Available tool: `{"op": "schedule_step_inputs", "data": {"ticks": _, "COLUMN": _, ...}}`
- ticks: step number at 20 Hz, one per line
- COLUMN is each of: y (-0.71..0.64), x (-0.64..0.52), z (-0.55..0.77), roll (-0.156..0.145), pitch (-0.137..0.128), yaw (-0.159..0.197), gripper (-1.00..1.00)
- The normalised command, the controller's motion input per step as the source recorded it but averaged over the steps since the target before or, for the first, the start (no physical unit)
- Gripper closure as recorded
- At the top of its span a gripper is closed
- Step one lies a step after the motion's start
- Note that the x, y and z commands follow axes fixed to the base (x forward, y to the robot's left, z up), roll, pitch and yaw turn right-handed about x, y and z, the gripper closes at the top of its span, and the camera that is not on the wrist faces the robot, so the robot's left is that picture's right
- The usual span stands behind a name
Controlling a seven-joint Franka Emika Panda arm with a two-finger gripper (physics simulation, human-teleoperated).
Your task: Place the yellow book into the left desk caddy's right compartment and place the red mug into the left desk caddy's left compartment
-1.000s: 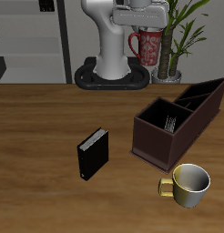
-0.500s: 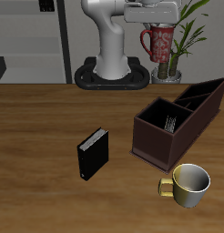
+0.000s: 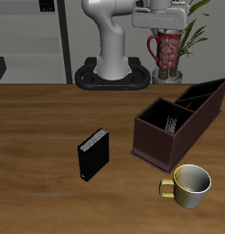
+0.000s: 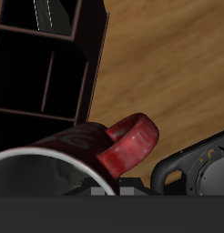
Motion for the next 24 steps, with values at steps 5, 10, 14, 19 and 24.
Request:
{"op": "schedule_step_inputs", "data": {"ticks": 5, "y": 0.27, "x": -0.03, "z": -0.02, "roll": 0.017, "pitch": -0.009, "yaw": 0.017, "gripper": 1.0}}
{"op": "schedule_step_inputs", "data": {"ticks": 10, "y": 0.2, "x": 0.15, "z": -0.06, "roll": 0.004, "pitch": 0.03, "yaw": 0.003, "gripper": 1.0}}
{"op": "schedule_step_inputs", "data": {"ticks": 14, "y": 0.23, "x": 0.14, "z": -0.05, "roll": 0.004, "pitch": -0.001, "yaw": 0.028, "gripper": 1.0}}
{"op": "schedule_step_inputs", "data": {"ticks": 19, "y": 0.06, "x": 0.12, "z": 0.04, "roll": -0.013, "pitch": -0.008, "yaw": 0.001, "gripper": 1.0}}
{"op": "schedule_step_inputs", "data": {"ticks": 24, "y": 0.05, "x": 0.14, "z": 0.02, "roll": 0.008, "pitch": -0.009, "yaw": 0.013, "gripper": 1.0}}
